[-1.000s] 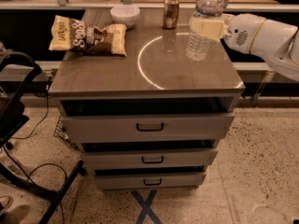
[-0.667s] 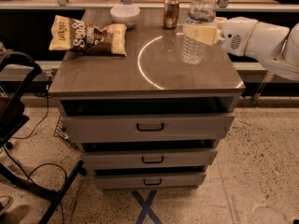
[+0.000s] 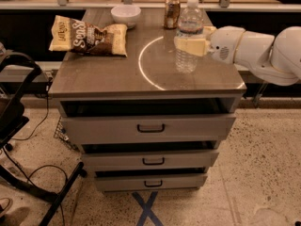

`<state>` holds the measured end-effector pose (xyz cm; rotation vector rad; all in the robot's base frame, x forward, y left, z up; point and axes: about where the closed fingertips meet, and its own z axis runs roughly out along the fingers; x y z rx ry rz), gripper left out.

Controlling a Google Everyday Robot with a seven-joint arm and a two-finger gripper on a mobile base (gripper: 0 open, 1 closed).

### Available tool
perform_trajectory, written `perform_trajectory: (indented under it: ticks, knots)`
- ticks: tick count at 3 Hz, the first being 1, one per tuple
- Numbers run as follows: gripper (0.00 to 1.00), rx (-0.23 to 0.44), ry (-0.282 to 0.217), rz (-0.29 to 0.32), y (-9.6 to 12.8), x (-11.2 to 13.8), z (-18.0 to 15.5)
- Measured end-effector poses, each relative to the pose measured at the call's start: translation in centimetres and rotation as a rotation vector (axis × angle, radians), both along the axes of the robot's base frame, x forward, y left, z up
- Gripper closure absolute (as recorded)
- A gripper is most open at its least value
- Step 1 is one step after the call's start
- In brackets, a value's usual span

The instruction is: Place water bottle upright

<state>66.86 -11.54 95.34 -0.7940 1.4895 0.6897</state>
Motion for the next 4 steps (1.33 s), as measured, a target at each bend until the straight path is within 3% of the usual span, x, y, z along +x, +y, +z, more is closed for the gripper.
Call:
perform_trajectory:
  ticks: [2,4]
  knots:
    - [1.0,-0.028,-0.004,-0.036,2.2,0.1,-2.6]
    - [0.97,-0.002,0.051,-0.067,3.5,-0.8,-4.8]
